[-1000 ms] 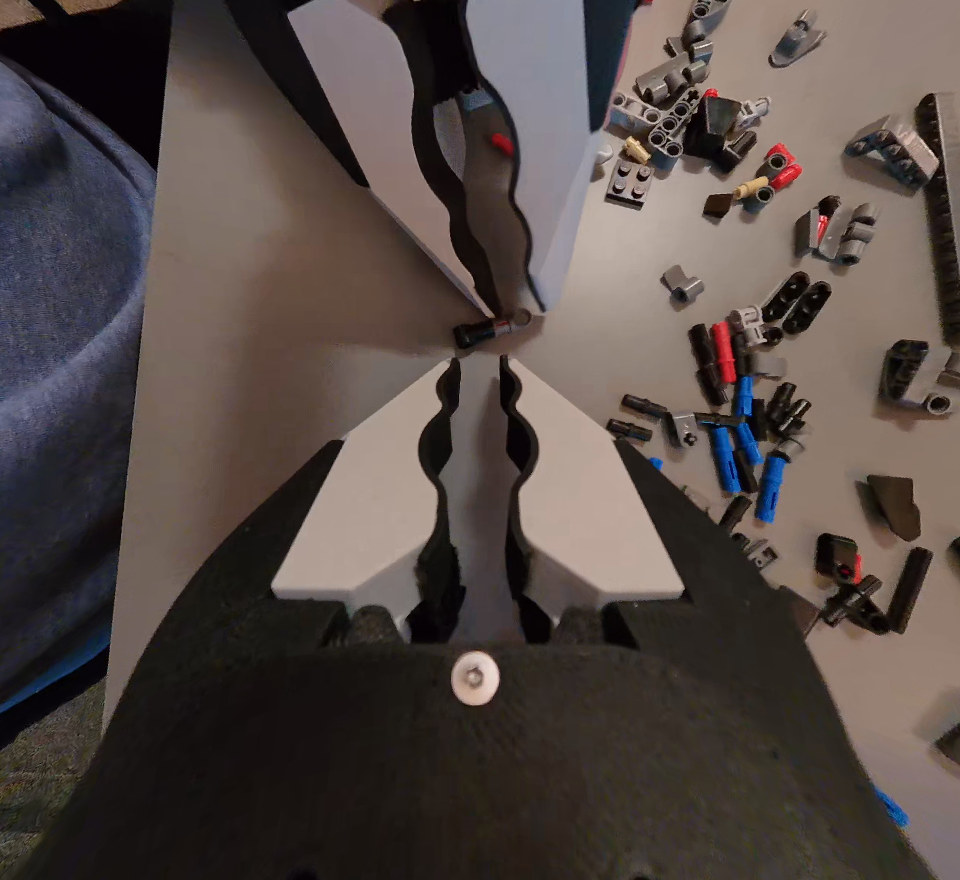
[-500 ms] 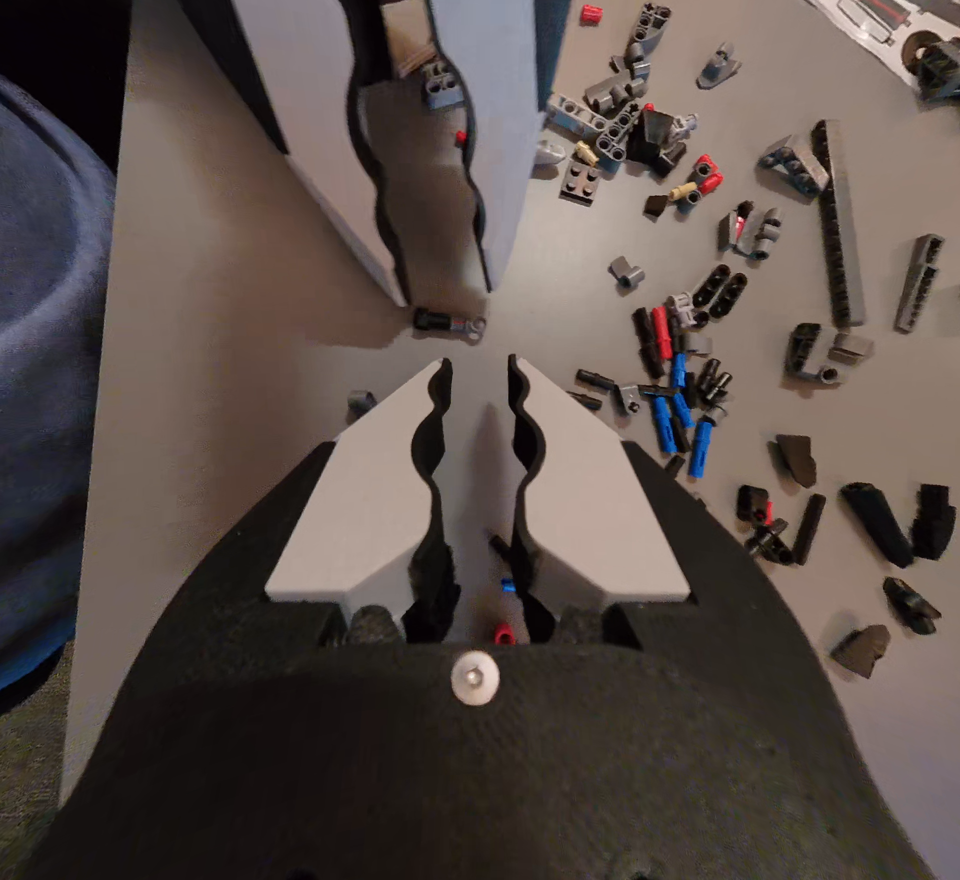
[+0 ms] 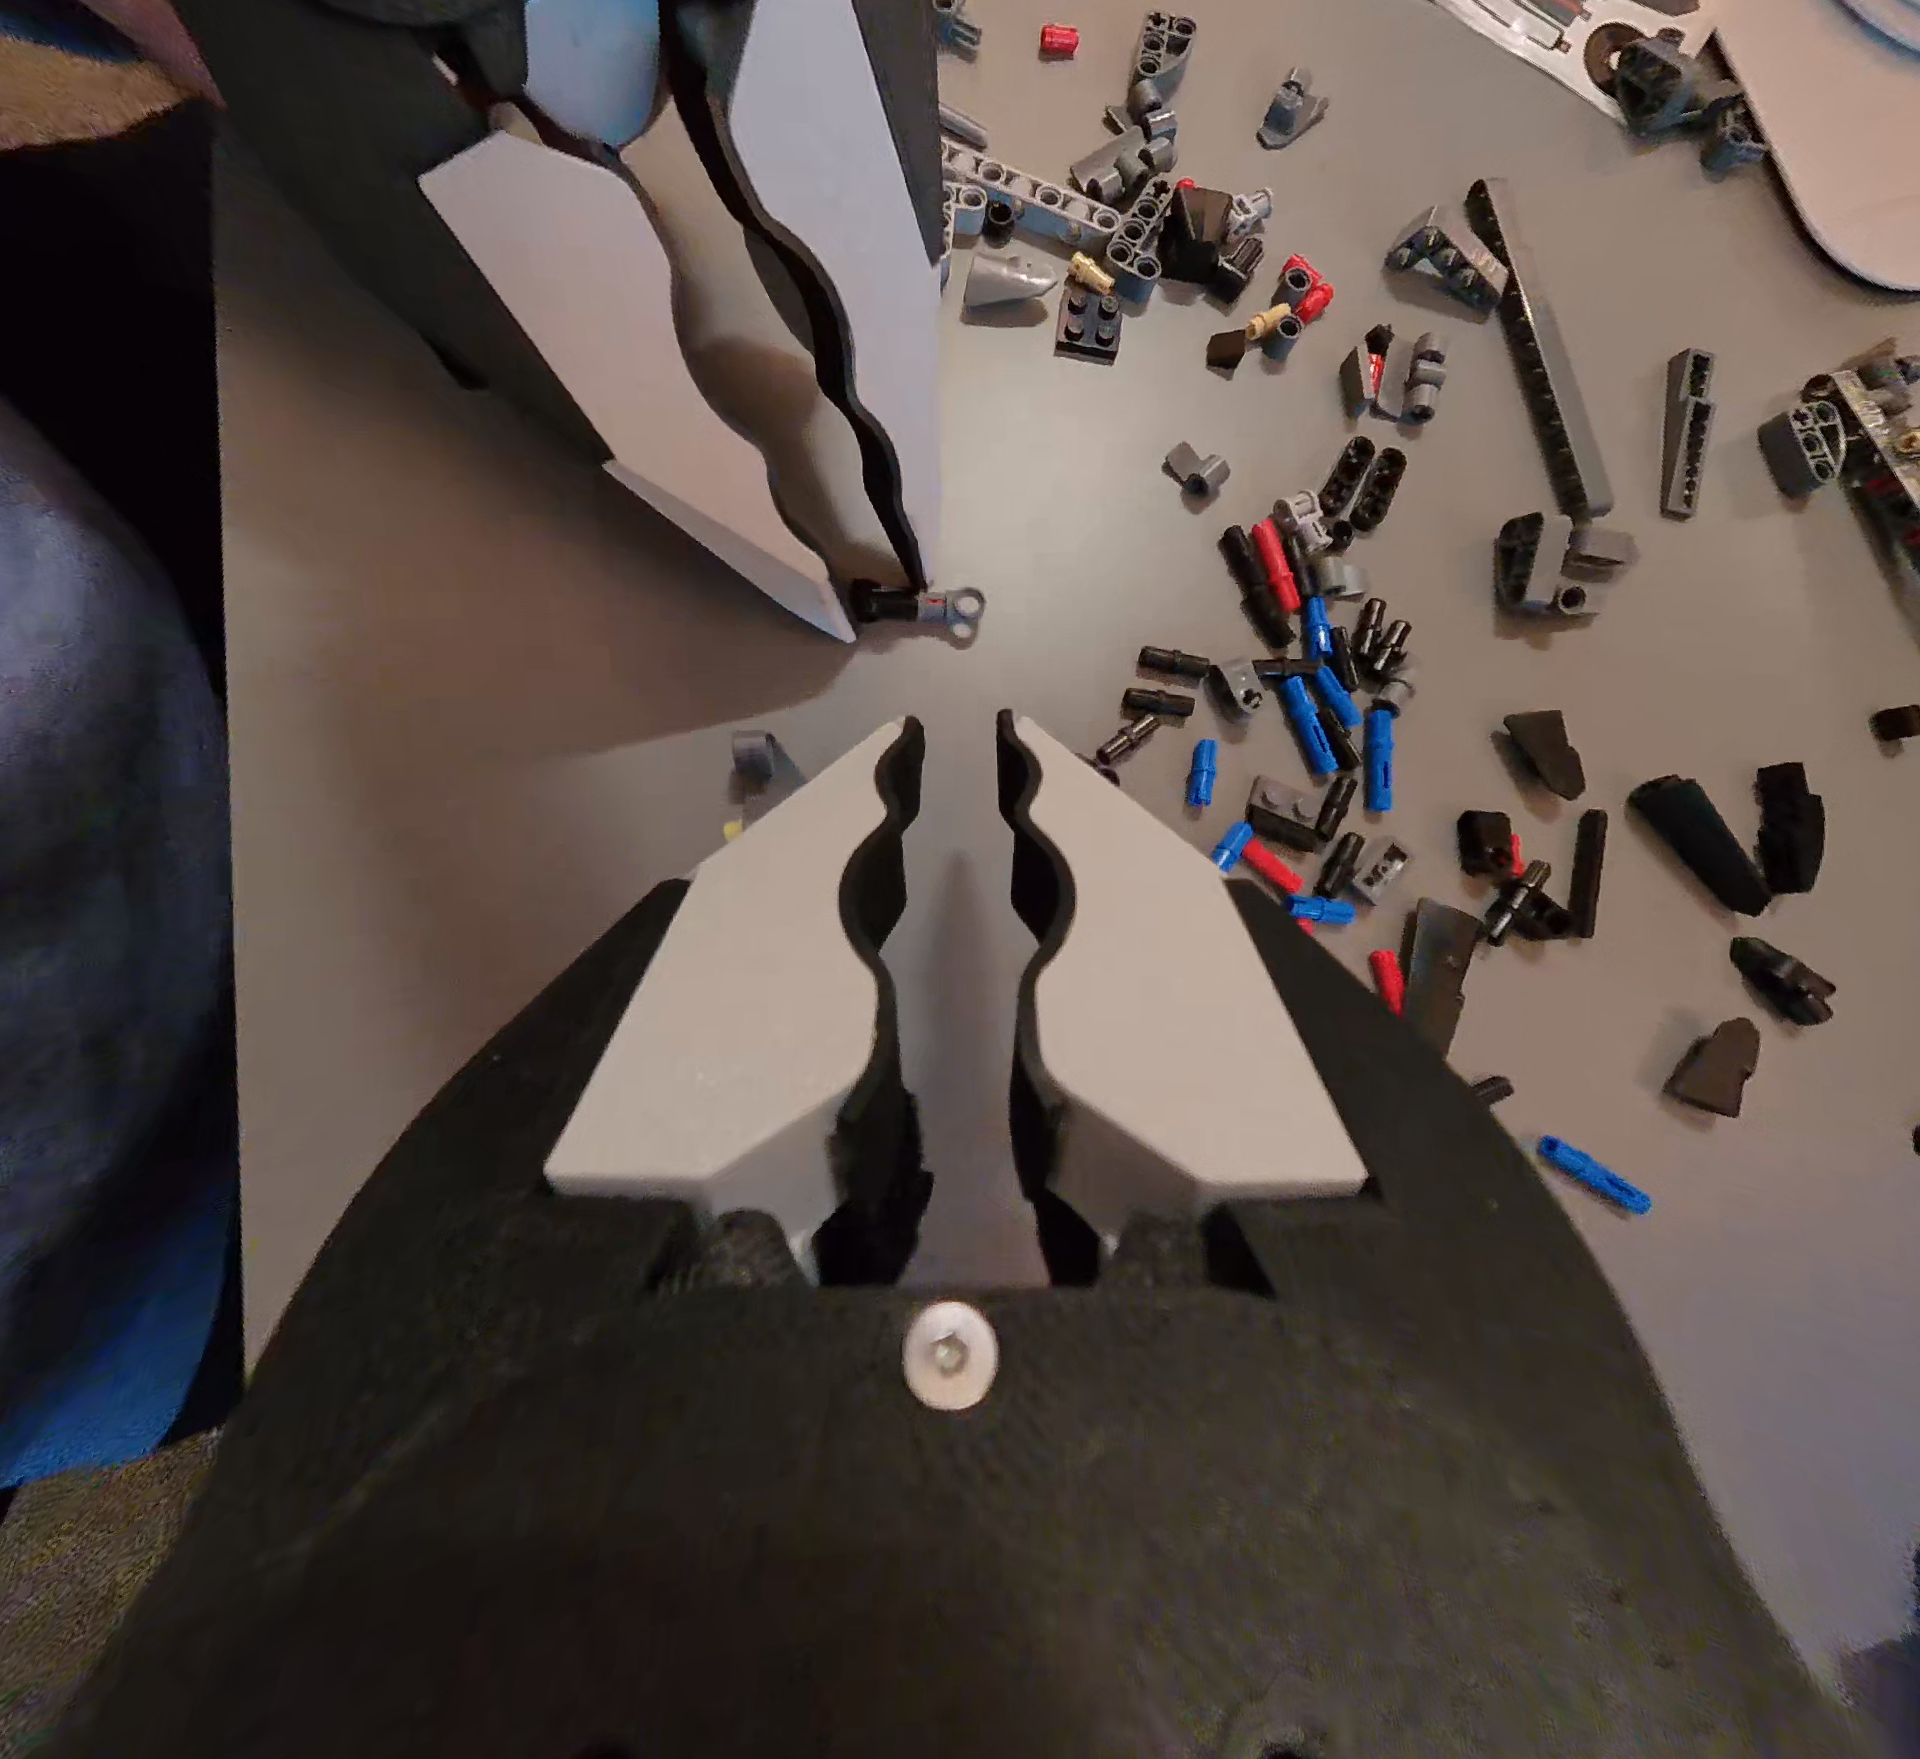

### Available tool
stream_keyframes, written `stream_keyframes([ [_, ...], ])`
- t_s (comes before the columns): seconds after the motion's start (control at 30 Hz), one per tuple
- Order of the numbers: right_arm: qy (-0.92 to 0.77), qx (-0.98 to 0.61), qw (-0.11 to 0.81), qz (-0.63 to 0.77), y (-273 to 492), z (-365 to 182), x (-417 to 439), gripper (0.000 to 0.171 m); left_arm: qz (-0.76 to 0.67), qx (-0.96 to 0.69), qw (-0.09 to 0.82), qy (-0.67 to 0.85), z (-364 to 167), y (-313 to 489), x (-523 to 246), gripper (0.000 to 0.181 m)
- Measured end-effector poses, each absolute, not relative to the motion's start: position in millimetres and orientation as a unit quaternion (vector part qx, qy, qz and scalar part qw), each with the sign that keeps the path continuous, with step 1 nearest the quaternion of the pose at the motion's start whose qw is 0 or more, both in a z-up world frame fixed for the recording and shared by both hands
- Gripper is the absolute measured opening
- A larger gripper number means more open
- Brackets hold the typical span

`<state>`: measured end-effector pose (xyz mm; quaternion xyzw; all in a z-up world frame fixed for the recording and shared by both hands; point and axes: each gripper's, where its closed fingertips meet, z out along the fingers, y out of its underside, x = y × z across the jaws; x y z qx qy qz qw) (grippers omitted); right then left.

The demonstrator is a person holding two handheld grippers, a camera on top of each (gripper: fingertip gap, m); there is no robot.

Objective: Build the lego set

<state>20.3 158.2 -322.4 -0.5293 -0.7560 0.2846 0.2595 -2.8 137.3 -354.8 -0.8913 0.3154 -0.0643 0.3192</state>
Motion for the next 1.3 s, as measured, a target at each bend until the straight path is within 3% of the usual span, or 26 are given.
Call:
stream_keyframes([
  [0.03, -0.752, -0.531, 0.261, 0.29, 157.7, -321.1, 20.3, 0.012, -0.06, -0.891, 0.319, 0.318, -354.8, 137.1, -2.7, 0.007],
  [0.37, -0.689, -0.555, 0.271, 0.379, 154.8, -293.6, 24.8, 0.013, -0.178, -0.846, 0.421, 0.275, -309.3, 143.8, 8.9, 0.007],
  [0.6, -0.543, -0.542, 0.278, 0.578, 156.3, -214.5, 14.5, 0.018, -0.387, -0.686, 0.569, 0.236, -213.9, 138.6, 21.9, 0.007],
  [0.83, -0.524, -0.479, 0.249, 0.659, 137.4, -168.8, 10.5, 0.014, -0.434, -0.621, 0.603, 0.251, -175.2, 136.4, 22.1, 0.006],
  [1.07, -0.565, -0.472, 0.304, 0.605, 136.5, -162.1, 5.1, 0.004, -0.437, -0.619, 0.605, 0.246, -171.6, 139.5, 17.7, 0.007],
  [1.13, -0.581, -0.486, 0.353, 0.549, 146.4, -163.0, 2.3, 0.004, -0.388, -0.643, 0.616, 0.238, -172.1, 144.8, 4.9, 0.021],
  [1.3, -0.634, -0.49, 0.452, 0.392, 159.7, -166.7, -5.1, 0.004, -0.313, -0.671, 0.628, 0.24, -152.0, 147.4, -6.3, 0.022],
])
